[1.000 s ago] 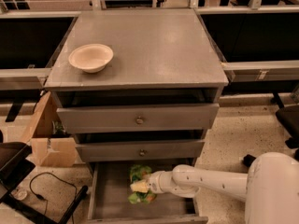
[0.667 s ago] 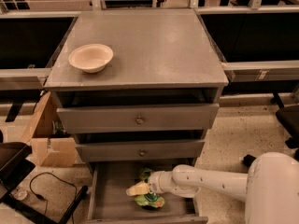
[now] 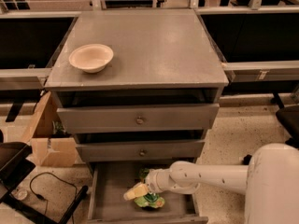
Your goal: Place green rice chip bag into bottom drawer
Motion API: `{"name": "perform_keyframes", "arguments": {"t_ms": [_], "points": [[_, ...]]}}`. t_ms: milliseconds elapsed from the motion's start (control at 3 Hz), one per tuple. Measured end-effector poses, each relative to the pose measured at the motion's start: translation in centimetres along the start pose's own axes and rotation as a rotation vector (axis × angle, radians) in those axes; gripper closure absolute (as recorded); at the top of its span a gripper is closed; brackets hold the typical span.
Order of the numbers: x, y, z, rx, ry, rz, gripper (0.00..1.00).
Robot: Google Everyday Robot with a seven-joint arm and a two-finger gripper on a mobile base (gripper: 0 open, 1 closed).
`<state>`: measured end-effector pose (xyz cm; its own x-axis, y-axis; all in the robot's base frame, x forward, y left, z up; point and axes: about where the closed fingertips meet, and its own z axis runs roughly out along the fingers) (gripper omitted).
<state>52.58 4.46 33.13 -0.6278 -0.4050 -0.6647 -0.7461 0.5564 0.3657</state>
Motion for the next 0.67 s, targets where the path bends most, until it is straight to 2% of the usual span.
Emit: {"name": "perform_keyframes", "arguments": {"t_ms": [333, 667], "points": [[-0.2, 4.5, -2.5, -0.031, 0.126, -0.112, 0.00], [0.5, 9.2, -5.5, -0.044, 0.267, -0.162, 0.00]]}}
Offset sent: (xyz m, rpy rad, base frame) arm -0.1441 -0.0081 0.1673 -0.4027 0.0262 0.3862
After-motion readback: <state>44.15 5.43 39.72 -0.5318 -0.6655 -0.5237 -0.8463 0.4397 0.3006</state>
